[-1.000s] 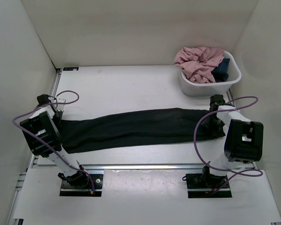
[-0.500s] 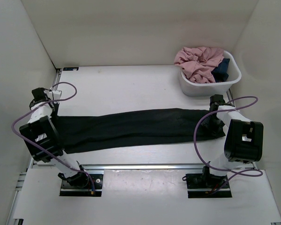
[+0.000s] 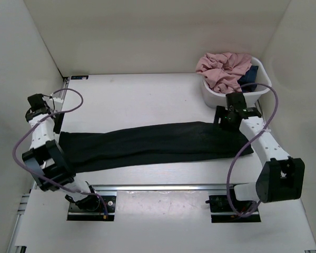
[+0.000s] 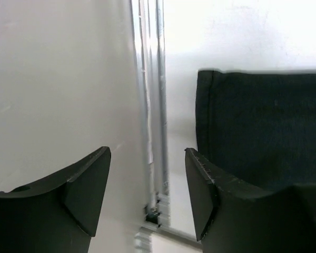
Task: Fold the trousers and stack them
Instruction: Fold the trousers
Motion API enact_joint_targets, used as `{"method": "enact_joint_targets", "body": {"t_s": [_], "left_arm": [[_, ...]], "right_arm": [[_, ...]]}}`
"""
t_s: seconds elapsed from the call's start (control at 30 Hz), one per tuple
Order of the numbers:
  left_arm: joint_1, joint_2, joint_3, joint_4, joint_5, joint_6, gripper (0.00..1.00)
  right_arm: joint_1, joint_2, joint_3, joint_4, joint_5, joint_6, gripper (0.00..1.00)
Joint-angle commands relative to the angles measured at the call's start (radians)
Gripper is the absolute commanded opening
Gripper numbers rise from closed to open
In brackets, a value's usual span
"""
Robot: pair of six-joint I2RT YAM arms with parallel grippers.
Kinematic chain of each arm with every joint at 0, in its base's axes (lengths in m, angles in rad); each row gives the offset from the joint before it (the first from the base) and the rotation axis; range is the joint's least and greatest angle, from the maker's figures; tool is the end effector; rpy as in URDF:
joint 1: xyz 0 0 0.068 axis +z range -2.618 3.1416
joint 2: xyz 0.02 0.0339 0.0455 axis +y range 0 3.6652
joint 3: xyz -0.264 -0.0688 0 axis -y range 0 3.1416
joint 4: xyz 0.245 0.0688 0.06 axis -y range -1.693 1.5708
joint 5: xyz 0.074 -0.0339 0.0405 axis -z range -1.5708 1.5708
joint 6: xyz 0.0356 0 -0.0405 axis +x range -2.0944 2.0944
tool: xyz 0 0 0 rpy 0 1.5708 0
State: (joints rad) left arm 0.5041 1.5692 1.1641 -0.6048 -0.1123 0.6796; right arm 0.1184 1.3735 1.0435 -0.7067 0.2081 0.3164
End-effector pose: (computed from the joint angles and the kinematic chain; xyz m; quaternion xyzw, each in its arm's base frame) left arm 0.2840 0.1612 0.2435 0.0686 0.9571 0.1989 0.1993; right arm 0.2738 0.0252 0.2561 0.1221 0.9519 -0.0412 0.2779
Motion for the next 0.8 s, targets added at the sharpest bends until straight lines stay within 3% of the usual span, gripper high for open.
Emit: {"method": "enact_joint_targets", "body": {"t_s": [0.0,0.13,0.27,0.37,0.53,0.77], "left_arm": [[0.004,-0.133,0.017,-0.168,0.062,0.109,0.69],[0.004,-0.303,-0.163,-0.320,0.103,0.328,0.66],[0.004,-0.435,-0.346,-0.329,0.059,0.397,0.66],[0.004,-0.474,-0.421,-0.302,0.049,0.397,0.69],[0.047,-0.474,-0.510,-0.110,0.028,0.373,0.70],[0.047,-0.462,-0.543,-0.058,0.020,0.333,0.70]], "right_arm": [[0.142,-0.045,0.075,-0.048,-0.143,-0.193,0.79],[0.404,0.008,0.098,-0.047,-0.242,-0.261,0.84],[0.646,0.151,0.122,0.025,-0.251,-0.270,0.84],[0.777,0.306,0.203,0.046,-0.164,-0.270,0.84],[0.839,0.380,0.231,0.136,-0.026,-0.205,0.83],[0.848,0.404,0.231,0.196,0.083,-0.123,0.80]]}}
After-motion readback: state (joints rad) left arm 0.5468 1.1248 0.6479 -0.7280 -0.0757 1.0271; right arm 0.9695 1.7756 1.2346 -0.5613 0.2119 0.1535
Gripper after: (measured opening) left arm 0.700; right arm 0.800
